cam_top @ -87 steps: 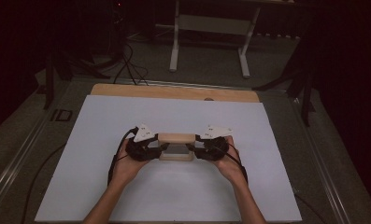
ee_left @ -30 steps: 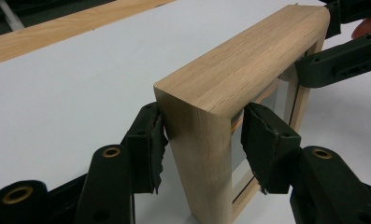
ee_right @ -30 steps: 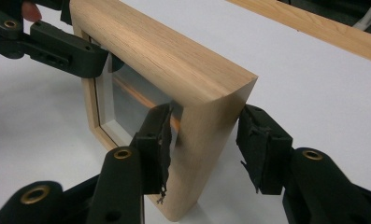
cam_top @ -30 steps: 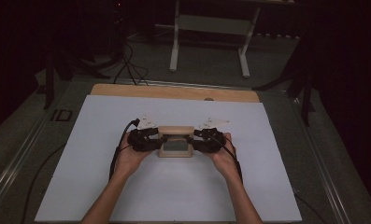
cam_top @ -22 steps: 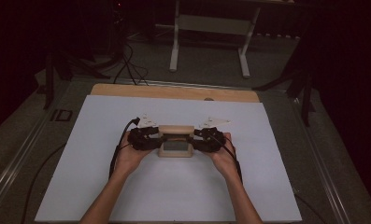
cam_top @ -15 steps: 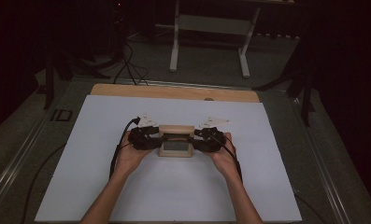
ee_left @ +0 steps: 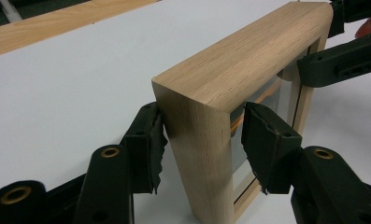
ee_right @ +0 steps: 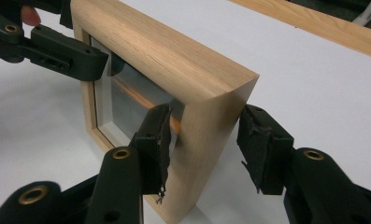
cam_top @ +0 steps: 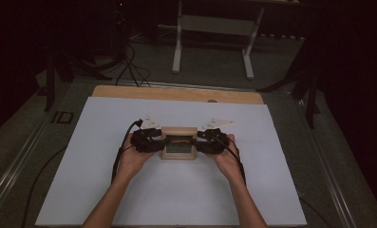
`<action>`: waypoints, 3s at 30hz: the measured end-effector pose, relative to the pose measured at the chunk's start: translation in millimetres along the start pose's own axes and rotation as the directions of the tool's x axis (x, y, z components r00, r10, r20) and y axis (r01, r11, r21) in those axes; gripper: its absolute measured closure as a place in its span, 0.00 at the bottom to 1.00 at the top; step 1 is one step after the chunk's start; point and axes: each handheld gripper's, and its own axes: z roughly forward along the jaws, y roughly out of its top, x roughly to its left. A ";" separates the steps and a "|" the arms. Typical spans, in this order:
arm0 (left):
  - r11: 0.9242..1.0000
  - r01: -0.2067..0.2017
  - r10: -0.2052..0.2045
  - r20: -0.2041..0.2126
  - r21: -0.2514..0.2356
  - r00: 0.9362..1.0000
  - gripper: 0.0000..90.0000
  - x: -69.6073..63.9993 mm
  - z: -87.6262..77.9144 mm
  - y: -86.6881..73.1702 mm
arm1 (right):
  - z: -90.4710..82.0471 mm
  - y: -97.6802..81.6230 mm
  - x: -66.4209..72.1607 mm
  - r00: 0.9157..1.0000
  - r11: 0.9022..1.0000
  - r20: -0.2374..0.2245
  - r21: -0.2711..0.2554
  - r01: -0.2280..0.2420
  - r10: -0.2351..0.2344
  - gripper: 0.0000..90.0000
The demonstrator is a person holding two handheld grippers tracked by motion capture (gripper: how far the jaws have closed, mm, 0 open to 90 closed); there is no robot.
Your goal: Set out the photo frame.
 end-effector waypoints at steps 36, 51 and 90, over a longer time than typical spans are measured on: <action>1.000 0.012 -0.013 0.005 0.015 1.000 0.51 2.0 0.6 -1.8 | 1.4 -1.8 3.2 1.000 1.000 -0.005 0.029 0.003 -0.003 0.51; 0.999 0.032 -0.032 0.000 -0.013 0.999 0.48 4.9 -16.1 -8.3 | -10.9 -1.2 5.3 1.000 1.000 0.000 -0.003 0.001 -0.001 0.47; 0.999 0.038 -0.039 -0.048 -0.028 0.998 0.48 12.5 -70.7 -53.9 | -64.1 -47.5 -7.8 0.999 0.999 0.045 -0.042 -0.008 0.010 0.47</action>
